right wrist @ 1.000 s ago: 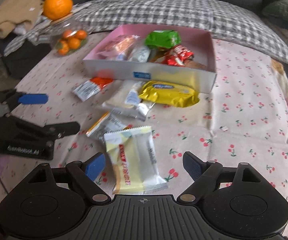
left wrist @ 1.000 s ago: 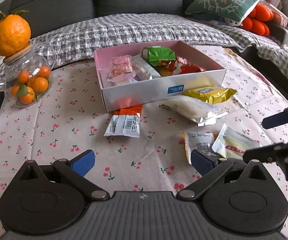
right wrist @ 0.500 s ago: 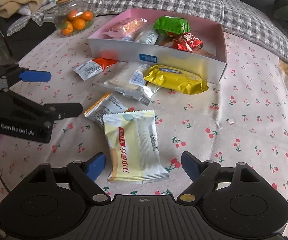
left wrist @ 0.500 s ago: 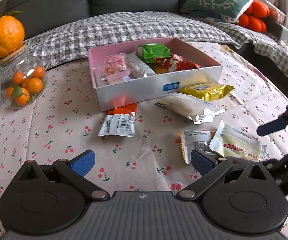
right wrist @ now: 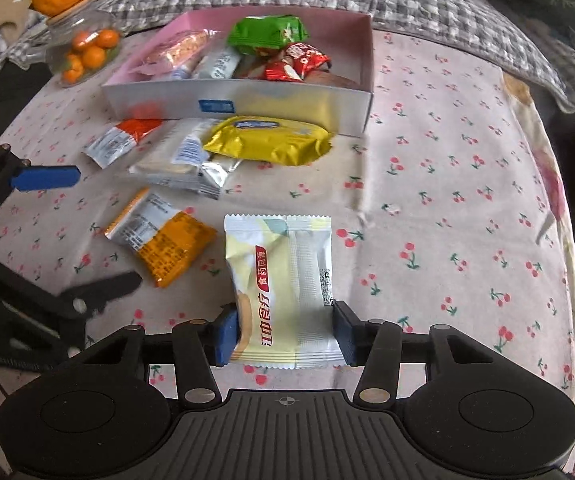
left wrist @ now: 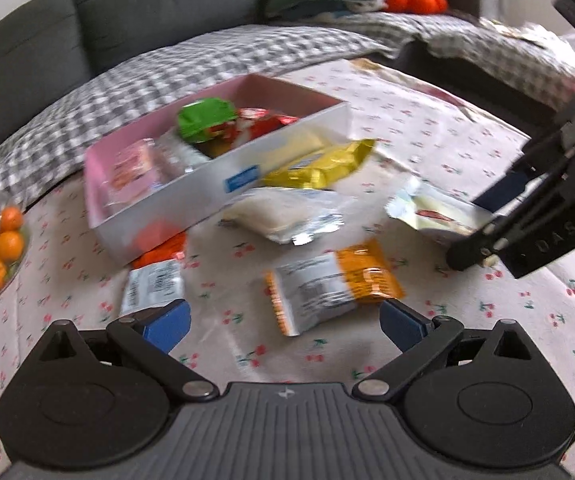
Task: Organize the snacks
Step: 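Grasp the cream packet with the right tool while the left tool grasps the orange-and-white packet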
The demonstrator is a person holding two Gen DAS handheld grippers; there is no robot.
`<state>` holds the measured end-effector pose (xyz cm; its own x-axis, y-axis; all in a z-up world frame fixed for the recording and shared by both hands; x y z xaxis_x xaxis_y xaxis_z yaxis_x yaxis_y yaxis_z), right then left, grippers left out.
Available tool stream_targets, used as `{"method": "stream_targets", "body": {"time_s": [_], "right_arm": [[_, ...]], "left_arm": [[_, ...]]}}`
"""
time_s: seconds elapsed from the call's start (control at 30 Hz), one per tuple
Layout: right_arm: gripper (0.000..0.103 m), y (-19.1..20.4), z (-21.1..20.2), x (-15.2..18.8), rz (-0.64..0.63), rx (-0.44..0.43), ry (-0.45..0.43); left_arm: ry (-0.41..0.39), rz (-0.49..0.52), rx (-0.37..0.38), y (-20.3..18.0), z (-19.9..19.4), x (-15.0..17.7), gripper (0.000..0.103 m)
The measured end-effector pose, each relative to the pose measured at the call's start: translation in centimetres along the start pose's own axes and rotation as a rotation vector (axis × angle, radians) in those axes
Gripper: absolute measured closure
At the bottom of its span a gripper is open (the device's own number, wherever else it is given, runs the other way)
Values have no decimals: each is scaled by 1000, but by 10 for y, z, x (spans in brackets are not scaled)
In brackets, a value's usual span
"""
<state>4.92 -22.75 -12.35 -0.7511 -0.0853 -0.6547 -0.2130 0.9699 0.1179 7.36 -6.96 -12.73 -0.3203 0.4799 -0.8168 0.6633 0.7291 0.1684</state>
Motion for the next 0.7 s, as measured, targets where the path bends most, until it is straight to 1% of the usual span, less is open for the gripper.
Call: {"method": "stream_targets", "body": {"time_s": [0.1, 0.17, 0.33, 0.4, 0.5, 0.6, 0.7], "right_arm": [[55, -3, -1, 0, 12, 4, 4], [55, -7, -1, 0, 22, 11, 6], [55, -14, 0, -1, 44, 28, 8], [55, -16, -1, 0, 47, 31, 9], [55, -17, -1, 0, 42, 32, 9], [55, -17, -1, 0, 34, 35, 9], [55, -16, -1, 0, 31, 40, 10]], "left_arm": [[11, -7, 13, -10, 5, -4, 3], [22, -24, 8, -14, 10, -6, 5], [71, -82, -24, -13, 20, -2, 16], [78, -110, -30, -11, 23, -2, 16], [84, -132, -26, -10, 23, -1, 19], [82, -151, -11, -10, 21, -1, 30], [77, -147, -12, -10, 19, -3, 36]]}}
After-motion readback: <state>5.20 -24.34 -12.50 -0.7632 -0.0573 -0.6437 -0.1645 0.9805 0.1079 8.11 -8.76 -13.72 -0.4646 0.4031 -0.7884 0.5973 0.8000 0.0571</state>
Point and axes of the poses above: each gripper's, at about its wrist camera, not at the fingertips, and z roughly the way its jaws point, y to its left, x to its underside, the point moved 10 cm from there along z, roughly the way its jaws point, and after that the axes turned 15 degrees about -y, right-handed, at the moved point
